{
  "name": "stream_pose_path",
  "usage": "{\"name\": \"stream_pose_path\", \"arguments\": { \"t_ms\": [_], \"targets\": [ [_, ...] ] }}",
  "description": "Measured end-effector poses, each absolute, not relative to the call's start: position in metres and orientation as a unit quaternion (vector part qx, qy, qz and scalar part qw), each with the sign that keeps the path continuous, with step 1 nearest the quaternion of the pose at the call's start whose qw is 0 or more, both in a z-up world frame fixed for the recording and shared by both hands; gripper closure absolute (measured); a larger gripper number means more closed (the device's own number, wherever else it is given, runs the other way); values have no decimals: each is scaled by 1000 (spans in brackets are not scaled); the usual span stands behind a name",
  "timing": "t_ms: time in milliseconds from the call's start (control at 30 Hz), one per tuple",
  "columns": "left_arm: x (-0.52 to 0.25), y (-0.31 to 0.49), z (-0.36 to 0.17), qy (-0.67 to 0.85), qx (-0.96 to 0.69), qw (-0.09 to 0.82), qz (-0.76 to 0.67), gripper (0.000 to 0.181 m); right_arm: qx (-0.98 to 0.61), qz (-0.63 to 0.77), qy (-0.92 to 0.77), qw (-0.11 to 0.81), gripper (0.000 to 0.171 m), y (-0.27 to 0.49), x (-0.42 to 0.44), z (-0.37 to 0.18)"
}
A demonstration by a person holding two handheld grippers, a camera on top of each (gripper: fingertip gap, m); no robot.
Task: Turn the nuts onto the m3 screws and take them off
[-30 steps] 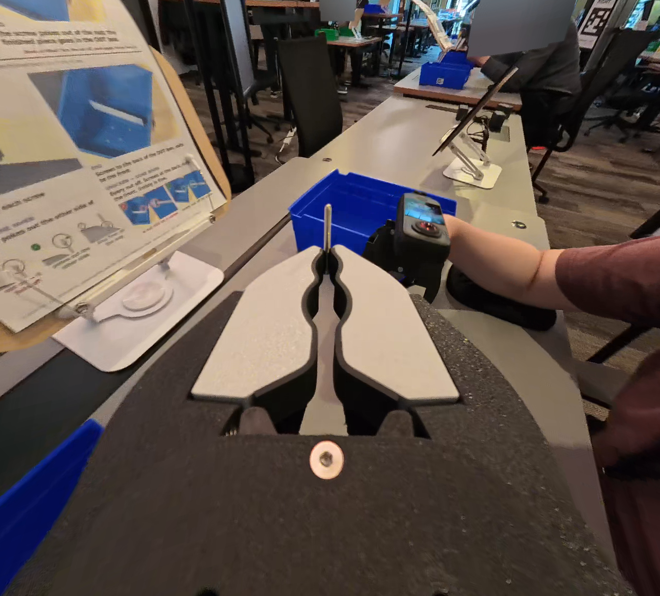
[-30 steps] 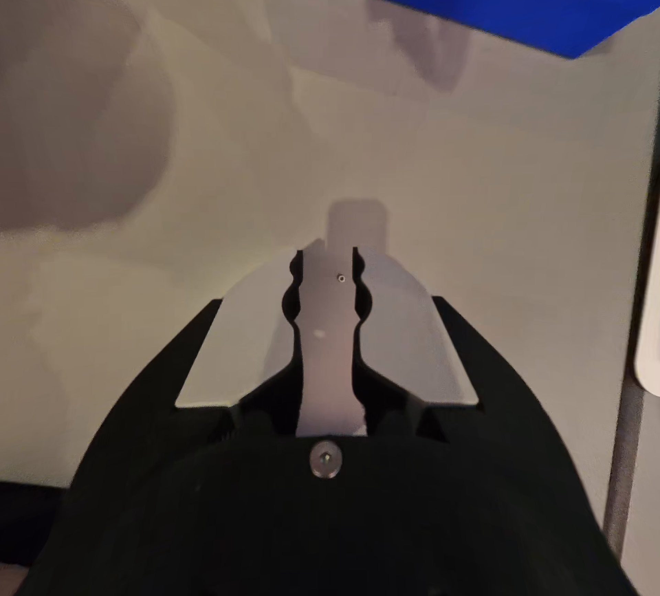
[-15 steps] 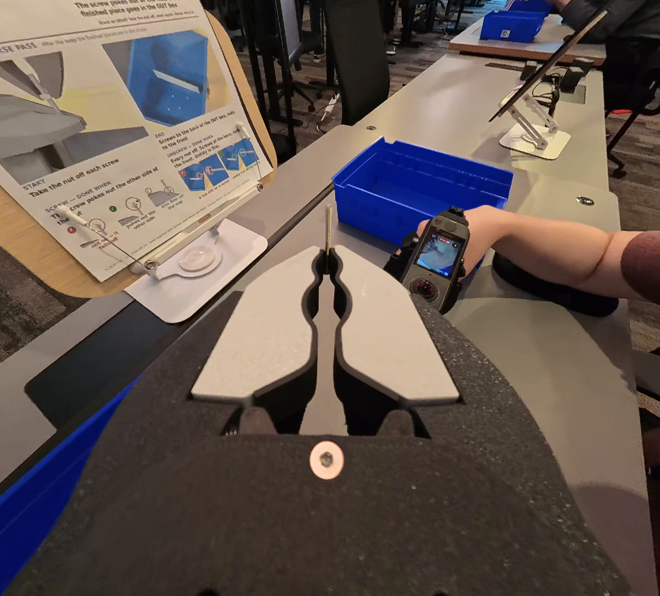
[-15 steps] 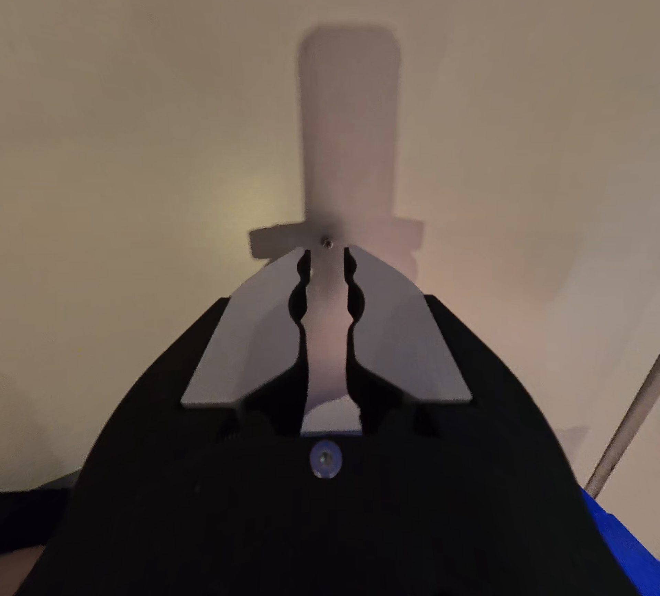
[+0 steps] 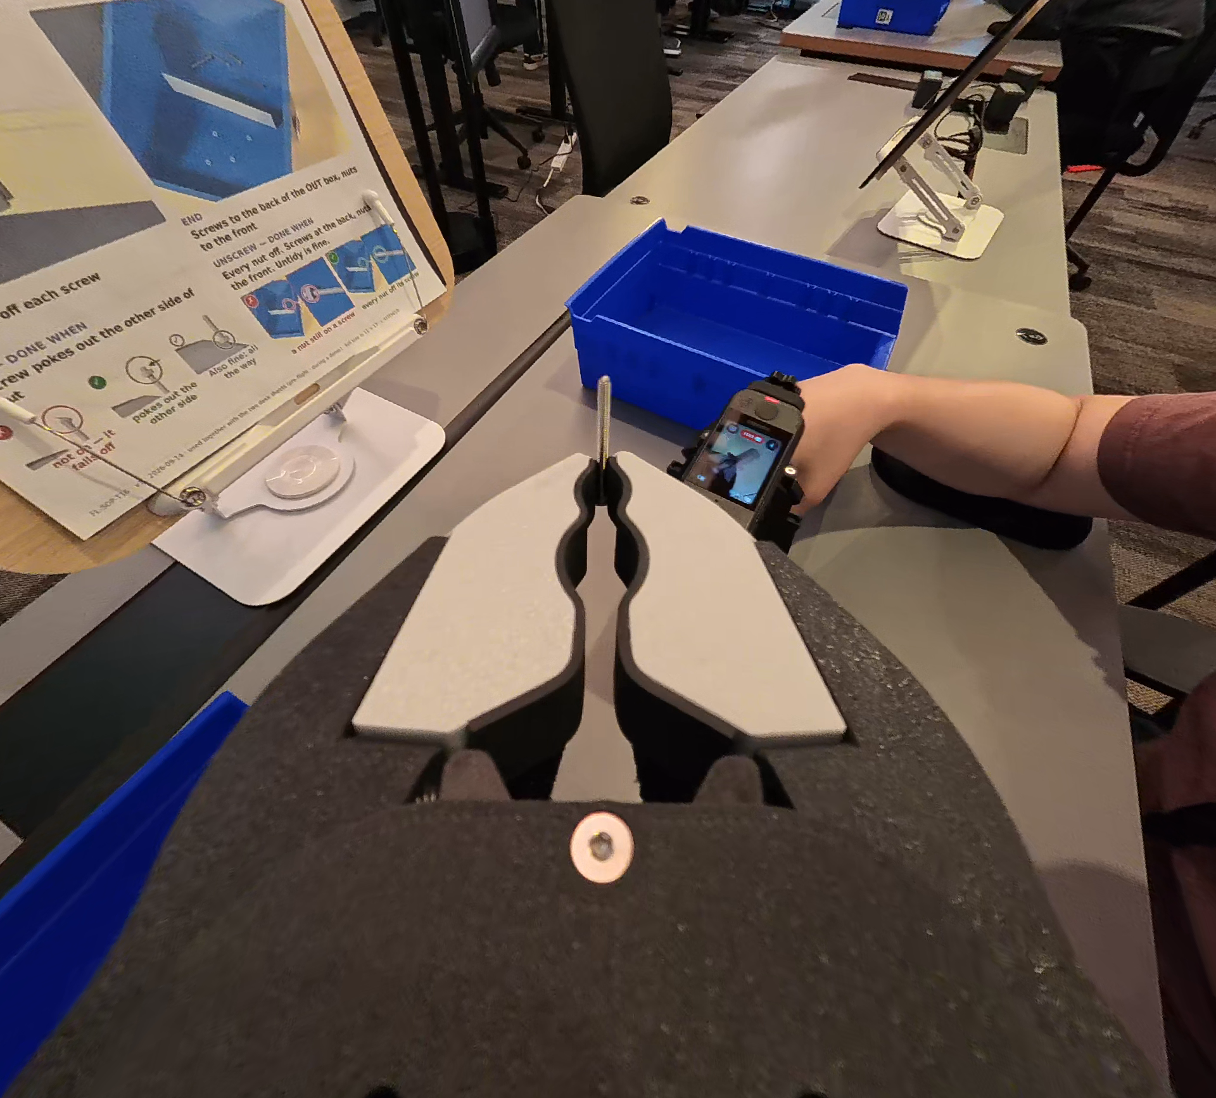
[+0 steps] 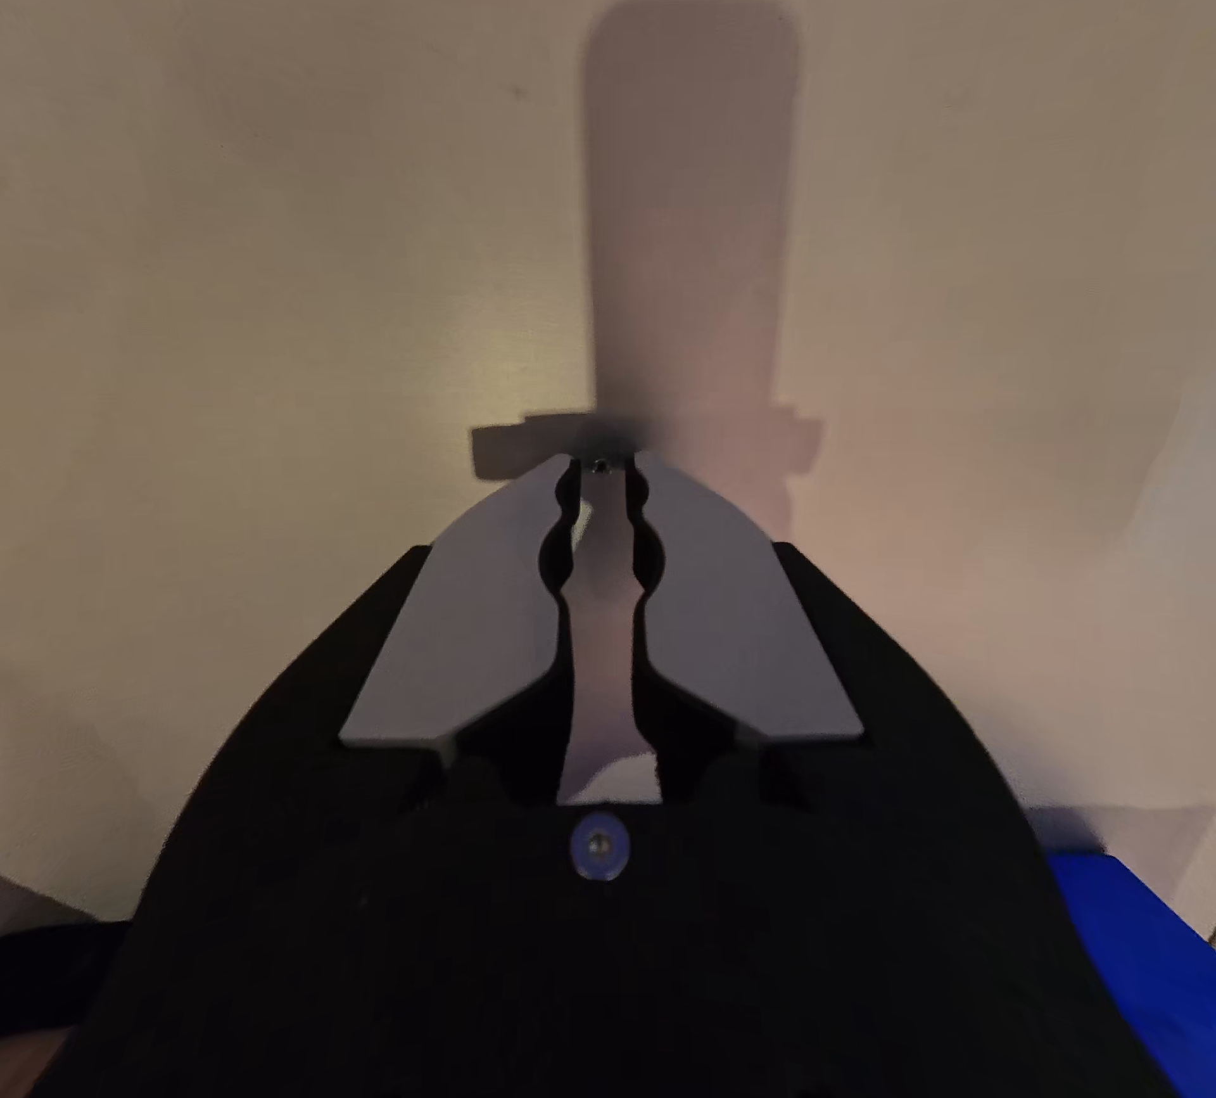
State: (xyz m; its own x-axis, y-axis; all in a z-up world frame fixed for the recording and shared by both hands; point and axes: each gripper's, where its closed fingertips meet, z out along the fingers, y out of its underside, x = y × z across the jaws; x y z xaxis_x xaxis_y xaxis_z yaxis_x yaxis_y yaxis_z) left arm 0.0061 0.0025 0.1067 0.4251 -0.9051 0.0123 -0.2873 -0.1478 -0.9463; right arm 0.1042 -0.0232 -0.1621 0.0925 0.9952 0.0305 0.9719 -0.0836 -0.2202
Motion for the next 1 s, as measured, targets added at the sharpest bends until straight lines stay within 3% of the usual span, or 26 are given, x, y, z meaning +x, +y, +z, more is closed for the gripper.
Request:
{"name": "stream_pose_path", "arguments": {
  "t_ms": [600,1000],
  "targets": [
    [15,5,90,447,-702,466,-301,179,-707,25,-700,94,165,-24,111,-158],
    [82,-6,6,535,-720,347,-274,179,-580,154,-756,259,165,-70,125,-31]
  ]
}}
